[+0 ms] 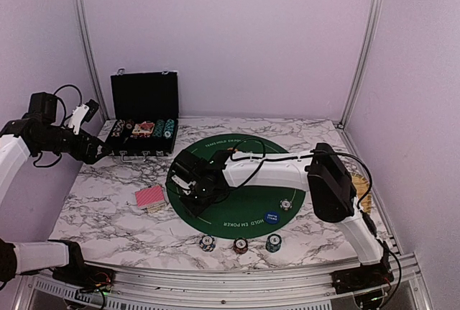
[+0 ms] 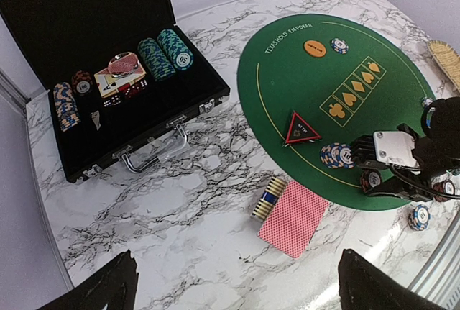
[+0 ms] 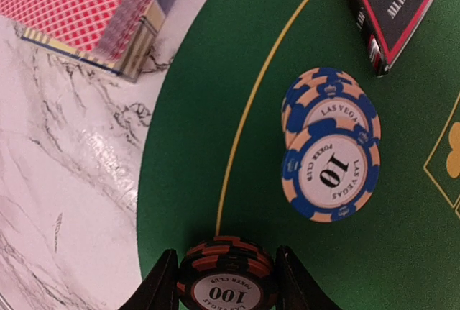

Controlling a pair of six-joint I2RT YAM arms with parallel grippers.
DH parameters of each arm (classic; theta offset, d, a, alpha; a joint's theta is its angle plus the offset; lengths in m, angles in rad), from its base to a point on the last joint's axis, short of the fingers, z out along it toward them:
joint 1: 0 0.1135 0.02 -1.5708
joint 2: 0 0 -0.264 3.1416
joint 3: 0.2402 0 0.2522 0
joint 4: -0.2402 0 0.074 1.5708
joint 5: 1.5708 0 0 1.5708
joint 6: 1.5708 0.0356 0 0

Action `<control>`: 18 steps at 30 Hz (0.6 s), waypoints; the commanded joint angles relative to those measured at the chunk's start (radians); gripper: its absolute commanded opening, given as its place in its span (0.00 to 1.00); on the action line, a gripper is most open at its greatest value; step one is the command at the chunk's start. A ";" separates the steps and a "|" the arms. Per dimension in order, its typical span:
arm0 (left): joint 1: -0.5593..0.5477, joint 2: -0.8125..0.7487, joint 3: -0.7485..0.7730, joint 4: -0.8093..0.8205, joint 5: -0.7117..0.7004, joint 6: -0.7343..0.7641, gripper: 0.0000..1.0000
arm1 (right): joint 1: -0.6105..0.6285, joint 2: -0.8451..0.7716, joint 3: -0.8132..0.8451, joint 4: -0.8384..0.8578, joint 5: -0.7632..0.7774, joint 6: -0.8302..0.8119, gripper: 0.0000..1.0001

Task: Distribute texas hold em gaming equipment

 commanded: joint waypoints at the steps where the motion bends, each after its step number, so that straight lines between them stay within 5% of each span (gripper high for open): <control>1: 0.004 -0.013 0.032 -0.021 0.024 0.016 0.99 | -0.021 0.025 0.068 0.048 -0.009 0.016 0.28; 8: 0.003 -0.007 0.035 -0.020 0.027 0.016 0.99 | -0.033 0.053 0.083 0.045 -0.006 0.021 0.30; 18: 0.005 -0.010 0.035 -0.020 0.024 0.018 0.99 | -0.034 0.031 0.032 0.058 -0.006 0.024 0.48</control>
